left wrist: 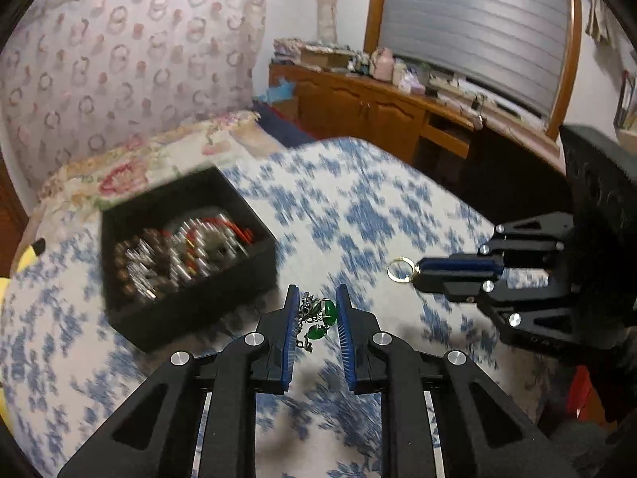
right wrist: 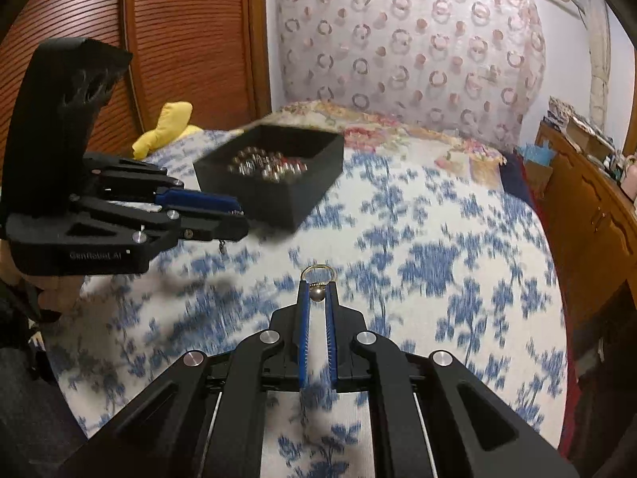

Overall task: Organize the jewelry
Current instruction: 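Carry the green pendant and gold ring into the black box and open both tools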

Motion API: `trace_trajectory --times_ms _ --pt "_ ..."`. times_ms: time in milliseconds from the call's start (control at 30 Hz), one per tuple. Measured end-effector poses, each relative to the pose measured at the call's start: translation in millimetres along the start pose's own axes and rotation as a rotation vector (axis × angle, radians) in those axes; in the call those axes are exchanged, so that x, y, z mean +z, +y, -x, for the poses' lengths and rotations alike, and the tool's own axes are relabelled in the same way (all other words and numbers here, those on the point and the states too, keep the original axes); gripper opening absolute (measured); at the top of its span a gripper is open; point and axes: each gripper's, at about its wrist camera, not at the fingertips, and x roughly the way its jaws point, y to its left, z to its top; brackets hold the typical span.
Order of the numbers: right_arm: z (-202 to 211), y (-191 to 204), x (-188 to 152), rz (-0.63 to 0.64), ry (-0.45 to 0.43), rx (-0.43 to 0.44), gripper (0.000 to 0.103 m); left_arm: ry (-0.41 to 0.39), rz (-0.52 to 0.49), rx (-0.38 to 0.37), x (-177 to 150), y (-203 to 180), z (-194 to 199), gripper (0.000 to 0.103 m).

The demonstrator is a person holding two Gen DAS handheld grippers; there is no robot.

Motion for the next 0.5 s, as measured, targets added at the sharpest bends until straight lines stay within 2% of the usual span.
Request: trace_trajectory --times_ms 333,500 --pt "-11.6 5.6 57.9 0.040 -0.078 0.037 0.009 -0.125 0.048 0.084 50.9 43.8 28.8 0.017" --pt "-34.3 10.2 79.8 0.045 -0.077 0.073 0.009 -0.127 0.083 0.126 59.1 68.5 23.5 0.018"
